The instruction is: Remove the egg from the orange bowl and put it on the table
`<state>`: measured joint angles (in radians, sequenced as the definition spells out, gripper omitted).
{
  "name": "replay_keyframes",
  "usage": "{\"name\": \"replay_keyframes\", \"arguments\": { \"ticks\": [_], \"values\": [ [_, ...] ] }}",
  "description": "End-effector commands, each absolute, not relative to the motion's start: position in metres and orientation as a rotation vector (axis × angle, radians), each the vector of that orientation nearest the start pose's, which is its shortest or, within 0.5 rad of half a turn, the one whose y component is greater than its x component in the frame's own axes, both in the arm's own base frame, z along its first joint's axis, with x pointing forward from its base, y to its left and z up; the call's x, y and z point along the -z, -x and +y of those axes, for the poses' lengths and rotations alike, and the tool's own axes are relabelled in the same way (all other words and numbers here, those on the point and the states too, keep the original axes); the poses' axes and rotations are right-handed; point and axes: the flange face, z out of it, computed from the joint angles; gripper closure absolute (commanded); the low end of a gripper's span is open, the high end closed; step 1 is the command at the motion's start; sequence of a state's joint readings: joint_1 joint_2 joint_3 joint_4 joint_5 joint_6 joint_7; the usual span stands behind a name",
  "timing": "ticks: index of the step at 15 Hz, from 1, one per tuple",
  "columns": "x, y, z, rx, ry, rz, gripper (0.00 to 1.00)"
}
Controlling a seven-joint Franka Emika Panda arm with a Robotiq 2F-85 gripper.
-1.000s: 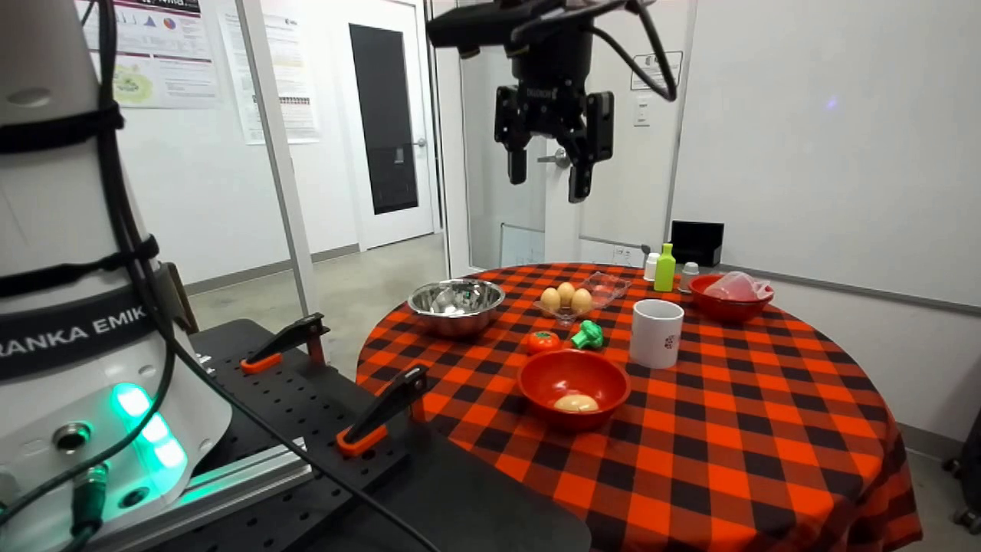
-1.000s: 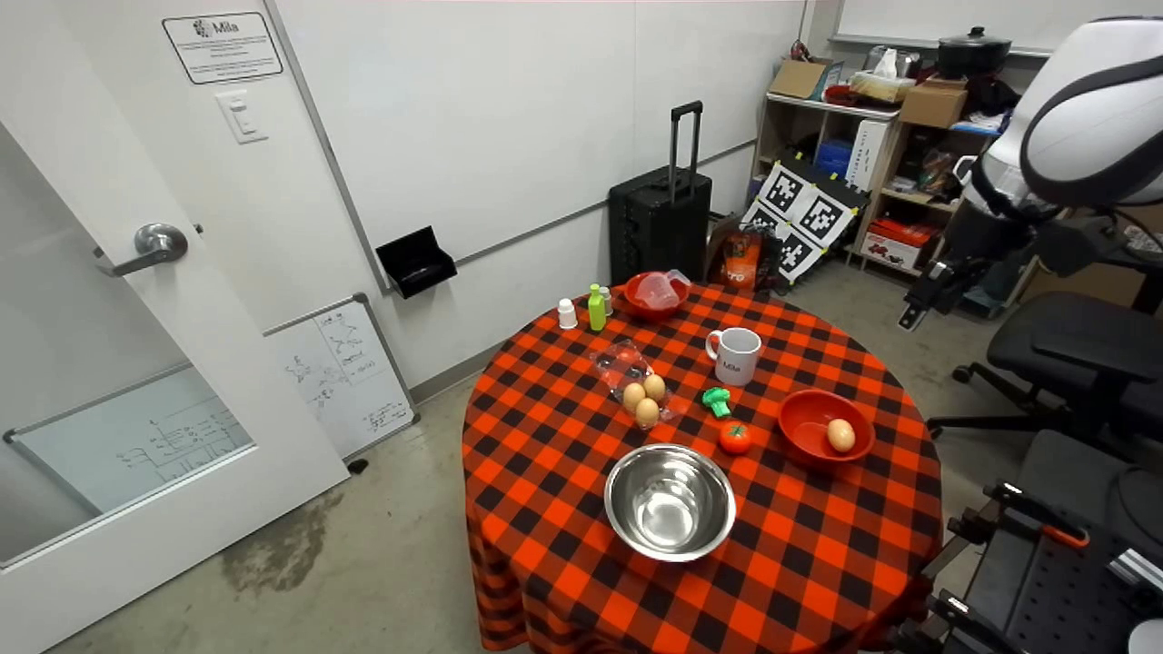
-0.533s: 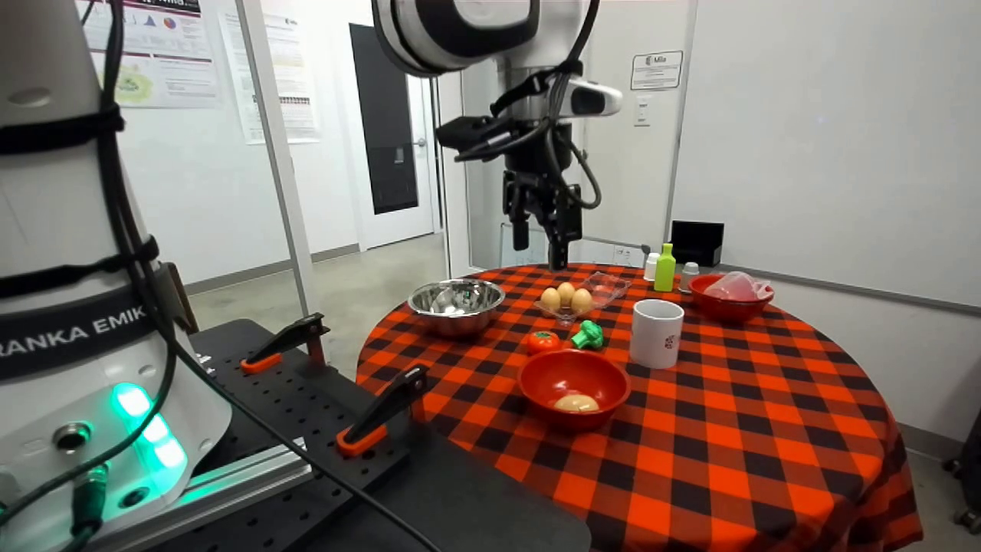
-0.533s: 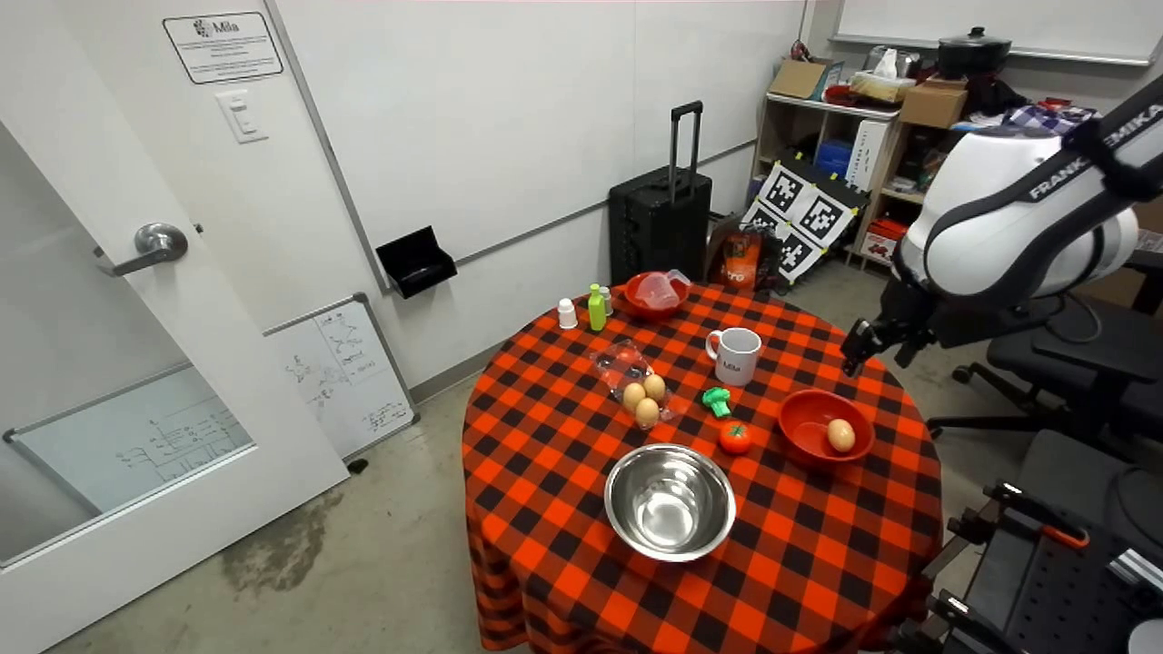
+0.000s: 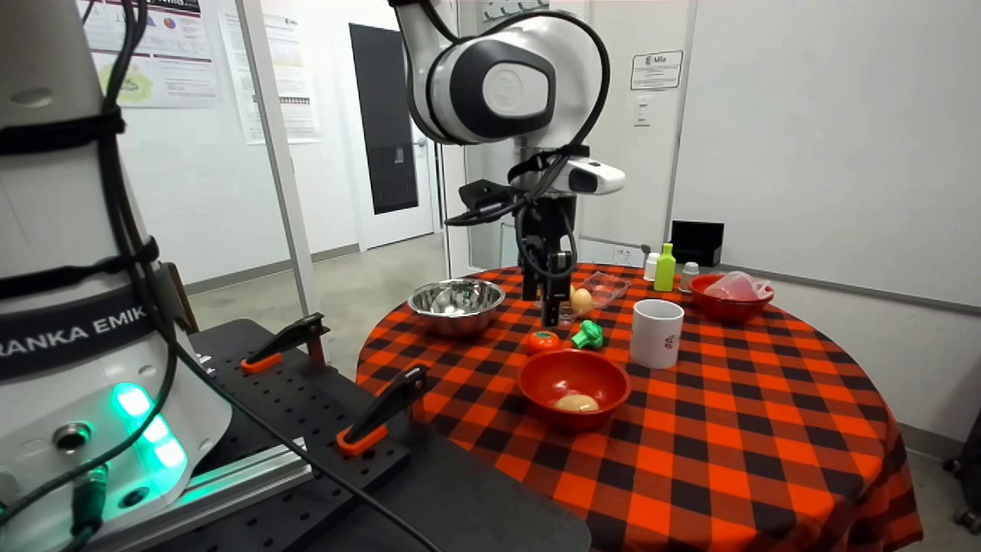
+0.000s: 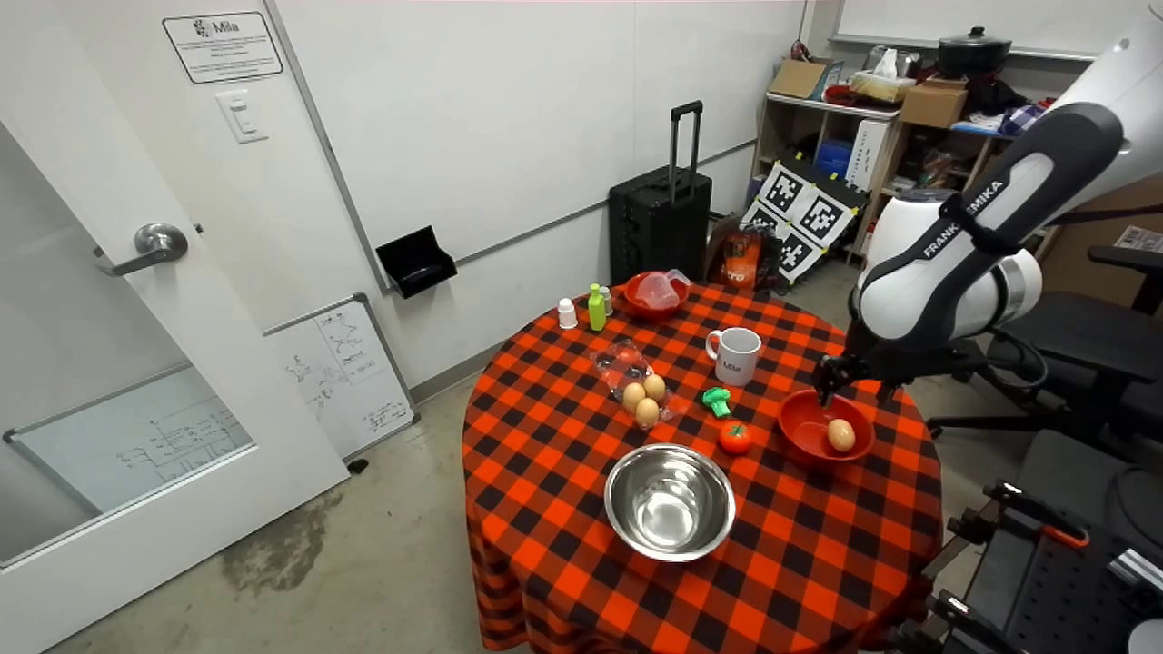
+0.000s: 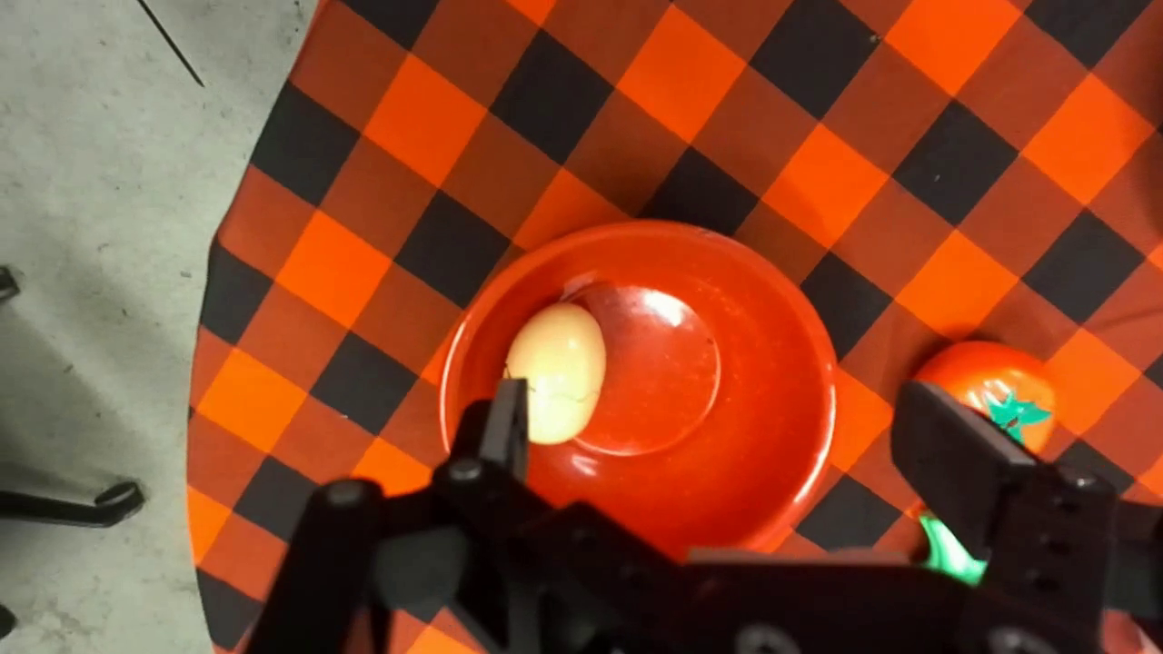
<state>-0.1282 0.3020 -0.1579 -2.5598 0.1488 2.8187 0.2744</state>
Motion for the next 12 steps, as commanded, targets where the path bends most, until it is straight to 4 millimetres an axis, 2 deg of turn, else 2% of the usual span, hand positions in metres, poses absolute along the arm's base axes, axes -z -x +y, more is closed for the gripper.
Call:
{"name": "replay_keyframes", "arguments": {
  "ticks": [1, 6, 12],
  "values": [
    [-0.128, -0.433, -0.148, -0.084, 2.862, 1.223, 0.0],
    [-0.092, -0.439, -0.163, -0.086, 2.724, 1.381, 0.0],
    [-0.062, -0.446, -0.182, -0.024, 2.767, 1.4, 0.0]
  ]
}}
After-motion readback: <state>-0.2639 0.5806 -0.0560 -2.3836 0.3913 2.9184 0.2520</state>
